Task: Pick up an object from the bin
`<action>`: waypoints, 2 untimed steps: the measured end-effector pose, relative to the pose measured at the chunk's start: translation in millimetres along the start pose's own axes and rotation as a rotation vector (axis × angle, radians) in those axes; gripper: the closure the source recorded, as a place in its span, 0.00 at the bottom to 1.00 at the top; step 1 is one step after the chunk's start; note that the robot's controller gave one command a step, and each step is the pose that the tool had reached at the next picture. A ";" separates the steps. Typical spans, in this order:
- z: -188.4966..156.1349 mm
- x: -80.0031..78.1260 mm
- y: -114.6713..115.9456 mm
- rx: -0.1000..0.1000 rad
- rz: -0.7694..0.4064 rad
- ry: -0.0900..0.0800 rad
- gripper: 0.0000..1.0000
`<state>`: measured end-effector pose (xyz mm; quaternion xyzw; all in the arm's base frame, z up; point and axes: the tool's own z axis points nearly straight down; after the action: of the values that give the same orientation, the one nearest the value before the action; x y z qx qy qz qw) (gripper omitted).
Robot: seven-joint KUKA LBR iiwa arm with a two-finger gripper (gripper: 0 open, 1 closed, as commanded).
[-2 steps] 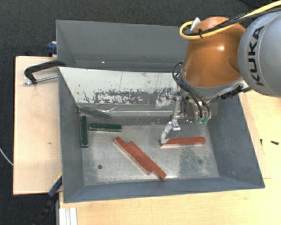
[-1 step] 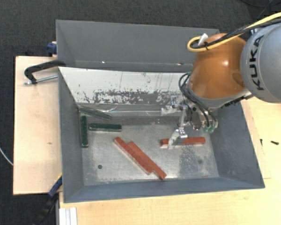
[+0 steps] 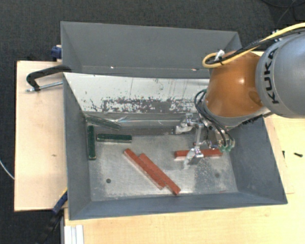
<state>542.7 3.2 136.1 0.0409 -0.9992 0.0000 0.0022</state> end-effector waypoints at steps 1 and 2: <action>57.0 -9.2 -8.6 0.000 -0.071 -0.007 1.00; 57.0 -9.2 -8.6 0.000 -0.071 -0.007 1.00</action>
Offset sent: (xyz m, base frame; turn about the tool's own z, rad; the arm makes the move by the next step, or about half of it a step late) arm 0.0000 0.0000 0.0000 0.0000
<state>552.3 -4.6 79.0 0.0763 -0.9971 -0.0005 -0.0014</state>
